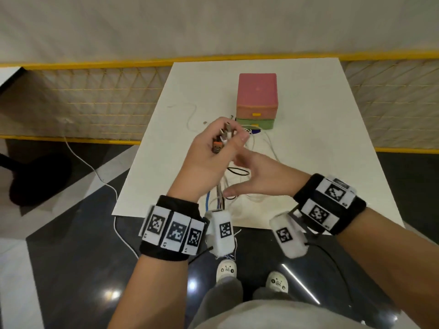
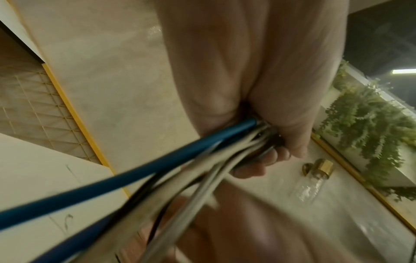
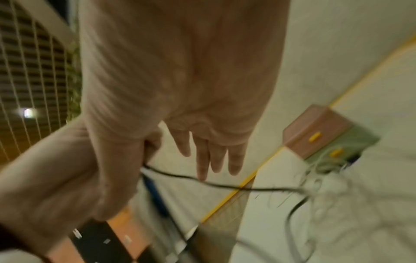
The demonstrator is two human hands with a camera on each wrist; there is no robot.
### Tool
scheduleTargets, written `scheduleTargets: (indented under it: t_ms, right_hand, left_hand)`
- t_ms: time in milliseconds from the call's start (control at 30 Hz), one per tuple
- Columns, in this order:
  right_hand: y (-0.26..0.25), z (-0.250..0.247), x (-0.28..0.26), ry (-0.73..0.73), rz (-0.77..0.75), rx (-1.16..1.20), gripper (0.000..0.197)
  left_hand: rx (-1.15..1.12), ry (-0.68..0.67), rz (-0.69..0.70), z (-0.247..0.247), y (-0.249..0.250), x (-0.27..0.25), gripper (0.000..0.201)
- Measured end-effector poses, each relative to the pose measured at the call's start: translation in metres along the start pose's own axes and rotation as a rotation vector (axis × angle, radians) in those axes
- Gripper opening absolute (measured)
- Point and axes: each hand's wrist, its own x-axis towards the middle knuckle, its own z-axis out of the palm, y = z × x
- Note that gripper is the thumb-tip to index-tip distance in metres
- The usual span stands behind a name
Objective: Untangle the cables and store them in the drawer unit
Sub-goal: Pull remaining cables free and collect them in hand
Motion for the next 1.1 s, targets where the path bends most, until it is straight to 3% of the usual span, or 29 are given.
scheduleTargets:
  t_ms: [67, 133, 233, 333, 433, 500, 600, 667, 733, 833, 900, 1100]
  right_hand:
    - [-0.01, 0.015, 0.004, -0.005, -0.03, 0.183, 0.052]
    - [-0.01, 0.034, 0.001, 0.007, -0.032, 0.155, 0.017]
    - [0.01, 0.057, -0.006, 0.09, -0.042, 0.18, 0.014]
    - [0.047, 0.07, -0.014, 0.073, -0.003, 0.088, 0.007]
    - [0.084, 0.071, -0.019, -0.015, 0.088, -0.08, 0.031]
    - [0.102, 0.065, -0.025, -0.16, 0.138, -0.187, 0.04]
    - [0.115, 0.043, -0.032, -0.394, 0.242, -0.353, 0.075]
    - [0.113, 0.023, -0.03, -0.451, 0.297, -0.375, 0.08]
    - [0.109, 0.005, -0.021, -0.36, 0.288, -0.315, 0.07]
    - [0.102, -0.01, 0.002, -0.054, 0.194, -0.323, 0.041]
    - [0.097, -0.01, 0.022, 0.055, 0.13, -0.352, 0.028]
    - [0.096, 0.023, 0.09, 0.043, 0.132, -0.463, 0.021]
  left_hand:
    - [0.006, 0.001, 0.043, 0.009, 0.004, -0.005, 0.006]
    - [-0.064, 0.038, 0.041, 0.013, 0.008, -0.008, 0.007]
    - [-0.263, 0.149, 0.007, 0.007, 0.013, -0.005, 0.006]
    - [-0.365, 0.248, 0.067, -0.006, 0.015, -0.001, 0.008]
    - [-0.371, 0.298, 0.075, -0.013, 0.016, 0.0, 0.011]
    - [-0.38, 0.304, 0.043, -0.016, 0.015, -0.001, 0.008]
    - [-0.363, 0.312, 0.013, -0.026, 0.014, -0.001, 0.012]
    - [-0.353, 0.324, 0.007, -0.033, 0.01, 0.0, 0.014]
    - [-0.345, 0.341, -0.016, -0.038, 0.004, -0.001, 0.016]
    - [-0.33, 0.347, -0.059, -0.04, -0.008, 0.0, 0.017]
    - [-0.313, 0.347, -0.072, -0.04, -0.014, 0.002, 0.016]
    - [-0.221, 0.368, -0.145, -0.056, -0.033, 0.015, 0.014]
